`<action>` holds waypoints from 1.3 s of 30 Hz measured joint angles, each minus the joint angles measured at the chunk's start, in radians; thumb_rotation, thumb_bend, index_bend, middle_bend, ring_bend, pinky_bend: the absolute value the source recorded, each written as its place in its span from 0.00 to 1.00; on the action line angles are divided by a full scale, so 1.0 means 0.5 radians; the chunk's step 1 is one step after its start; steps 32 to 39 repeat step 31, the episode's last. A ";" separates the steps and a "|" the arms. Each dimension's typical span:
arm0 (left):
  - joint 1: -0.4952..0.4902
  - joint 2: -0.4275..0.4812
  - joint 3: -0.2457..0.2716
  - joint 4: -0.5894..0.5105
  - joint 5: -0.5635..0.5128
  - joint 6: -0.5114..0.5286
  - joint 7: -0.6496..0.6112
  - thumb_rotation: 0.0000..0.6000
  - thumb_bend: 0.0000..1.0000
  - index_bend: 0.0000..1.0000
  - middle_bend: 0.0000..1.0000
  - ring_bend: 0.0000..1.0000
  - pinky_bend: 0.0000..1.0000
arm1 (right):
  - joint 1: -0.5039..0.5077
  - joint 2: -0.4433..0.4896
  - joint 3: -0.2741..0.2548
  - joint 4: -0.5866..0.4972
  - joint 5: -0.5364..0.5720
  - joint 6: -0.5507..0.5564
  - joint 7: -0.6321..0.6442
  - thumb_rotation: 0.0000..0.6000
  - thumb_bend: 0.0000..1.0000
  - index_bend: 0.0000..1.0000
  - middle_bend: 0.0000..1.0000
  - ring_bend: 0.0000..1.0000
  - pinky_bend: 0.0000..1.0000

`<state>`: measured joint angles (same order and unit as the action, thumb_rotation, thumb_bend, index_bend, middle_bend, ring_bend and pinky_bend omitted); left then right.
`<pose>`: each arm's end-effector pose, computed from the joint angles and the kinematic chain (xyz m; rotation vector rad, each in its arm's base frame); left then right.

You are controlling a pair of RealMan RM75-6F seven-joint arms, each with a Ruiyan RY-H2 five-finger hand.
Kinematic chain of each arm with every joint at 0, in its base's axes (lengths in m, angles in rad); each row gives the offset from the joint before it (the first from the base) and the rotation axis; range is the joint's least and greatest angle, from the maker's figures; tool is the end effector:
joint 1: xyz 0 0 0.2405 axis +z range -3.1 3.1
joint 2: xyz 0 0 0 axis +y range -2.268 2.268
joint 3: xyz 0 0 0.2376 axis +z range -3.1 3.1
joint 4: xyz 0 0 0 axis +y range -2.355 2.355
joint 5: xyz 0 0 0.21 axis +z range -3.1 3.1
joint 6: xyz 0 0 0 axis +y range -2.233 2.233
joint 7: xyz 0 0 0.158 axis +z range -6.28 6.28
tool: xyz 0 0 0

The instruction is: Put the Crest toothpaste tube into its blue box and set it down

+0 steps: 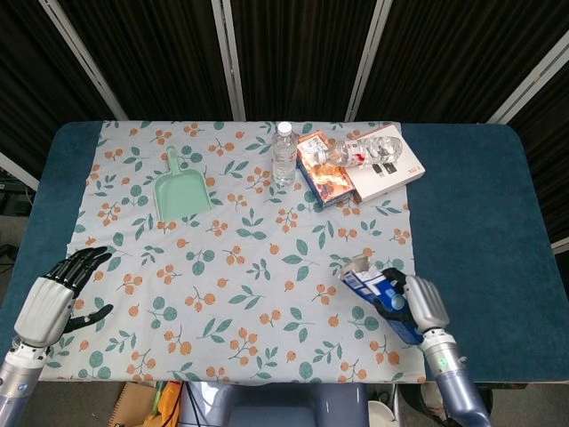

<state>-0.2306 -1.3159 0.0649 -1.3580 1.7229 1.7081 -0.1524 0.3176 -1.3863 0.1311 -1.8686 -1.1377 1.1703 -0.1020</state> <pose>-0.2558 0.2060 0.1122 -1.5807 -0.7261 -1.2881 -0.1947 -0.2400 0.0266 1.3849 -1.5116 1.0594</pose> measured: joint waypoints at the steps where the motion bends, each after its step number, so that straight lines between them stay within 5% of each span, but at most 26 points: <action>1: 0.001 0.000 -0.002 0.000 0.000 0.000 -0.001 1.00 0.03 0.15 0.15 0.17 0.30 | 0.013 -0.043 -0.011 0.026 0.017 -0.002 -0.043 1.00 0.48 0.45 0.56 0.54 0.45; 3: 0.004 0.000 -0.008 0.001 -0.002 -0.001 -0.006 1.00 0.03 0.15 0.15 0.17 0.30 | 0.041 -0.137 -0.023 0.062 0.060 -0.005 -0.133 1.00 0.48 0.35 0.53 0.48 0.40; 5: 0.007 0.001 -0.012 -0.001 -0.007 -0.007 -0.013 1.00 0.03 0.15 0.15 0.17 0.30 | 0.064 -0.205 -0.026 0.087 0.098 -0.005 -0.213 1.00 0.48 0.12 0.37 0.28 0.26; 7: 0.010 0.003 -0.018 -0.004 -0.006 -0.010 -0.018 1.00 0.03 0.15 0.15 0.17 0.29 | 0.095 -0.265 -0.028 0.113 0.153 -0.010 -0.319 1.00 0.48 0.01 0.22 0.12 0.15; 10: 0.014 0.007 -0.020 -0.001 0.001 -0.005 -0.019 1.00 0.03 0.15 0.15 0.17 0.28 | 0.146 -0.321 -0.029 0.130 0.254 -0.041 -0.453 1.00 0.44 0.00 0.08 0.01 0.06; 20: 0.047 0.037 -0.044 -0.068 -0.032 -0.008 -0.027 1.00 0.03 0.13 0.10 0.11 0.22 | 0.195 -0.214 -0.042 -0.114 0.290 0.014 -0.673 1.00 0.42 0.00 0.03 0.00 0.03; 31: 0.147 0.178 -0.015 -0.301 -0.181 -0.099 0.169 1.00 0.02 0.11 0.07 0.05 0.14 | -0.074 0.363 -0.311 -0.134 -0.341 0.424 -0.625 1.00 0.42 0.00 0.00 0.00 0.02; 39: 0.147 0.178 -0.015 -0.301 -0.181 -0.099 0.169 1.00 0.02 0.11 0.07 0.05 0.14 | -0.074 0.363 -0.311 -0.134 -0.341 0.424 -0.625 1.00 0.42 0.00 0.00 0.00 0.02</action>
